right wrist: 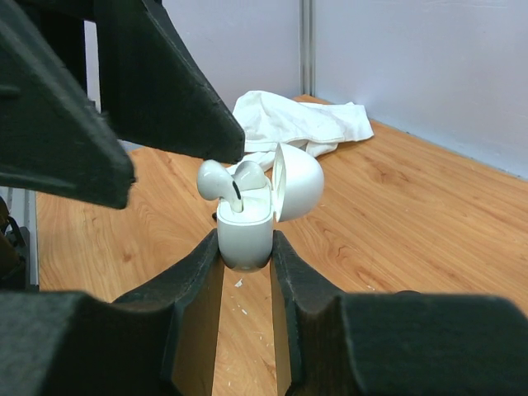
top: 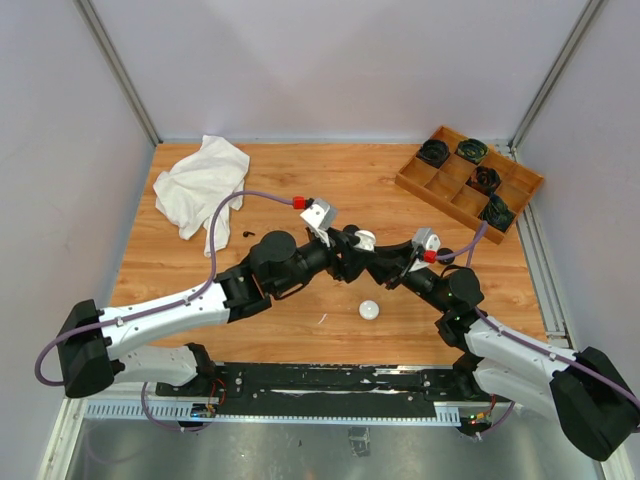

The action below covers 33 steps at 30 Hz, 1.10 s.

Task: Insert the wireless bluetooth earbuds into the charging case
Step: Place the earbud in the charging case.

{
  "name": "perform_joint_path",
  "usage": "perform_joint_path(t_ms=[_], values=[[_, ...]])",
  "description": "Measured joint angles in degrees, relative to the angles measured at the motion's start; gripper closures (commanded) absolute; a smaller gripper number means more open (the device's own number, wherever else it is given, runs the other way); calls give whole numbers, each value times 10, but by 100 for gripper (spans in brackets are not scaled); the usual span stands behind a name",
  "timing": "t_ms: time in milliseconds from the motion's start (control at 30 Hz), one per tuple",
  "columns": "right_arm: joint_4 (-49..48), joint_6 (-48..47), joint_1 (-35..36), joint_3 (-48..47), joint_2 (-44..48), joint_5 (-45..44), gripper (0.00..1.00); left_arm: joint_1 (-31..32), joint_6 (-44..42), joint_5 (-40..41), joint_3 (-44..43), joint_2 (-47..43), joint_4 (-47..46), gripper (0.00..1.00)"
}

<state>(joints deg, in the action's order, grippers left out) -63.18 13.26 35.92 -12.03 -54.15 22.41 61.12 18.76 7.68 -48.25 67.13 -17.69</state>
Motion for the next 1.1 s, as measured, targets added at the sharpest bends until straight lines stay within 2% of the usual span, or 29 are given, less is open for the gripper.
perform_joint_path(t_ms=[200, 500, 867, 1100], values=[[0, 0, 0, 0, 3, 0, 95, -15, 35, -64, -6, 0, 3, 37], [2, 0, 0, 0, 6, 0, 95, -21, 56, -77, -14, -2, 12, 36], [3, 0, 0, 0, 6, 0, 94, -22, 56, -17, -19, -34, 54, 35], [3, 0, 0, 0, 6, 1, 94, -22, 55, -18, -22, -24, 81, 36]])
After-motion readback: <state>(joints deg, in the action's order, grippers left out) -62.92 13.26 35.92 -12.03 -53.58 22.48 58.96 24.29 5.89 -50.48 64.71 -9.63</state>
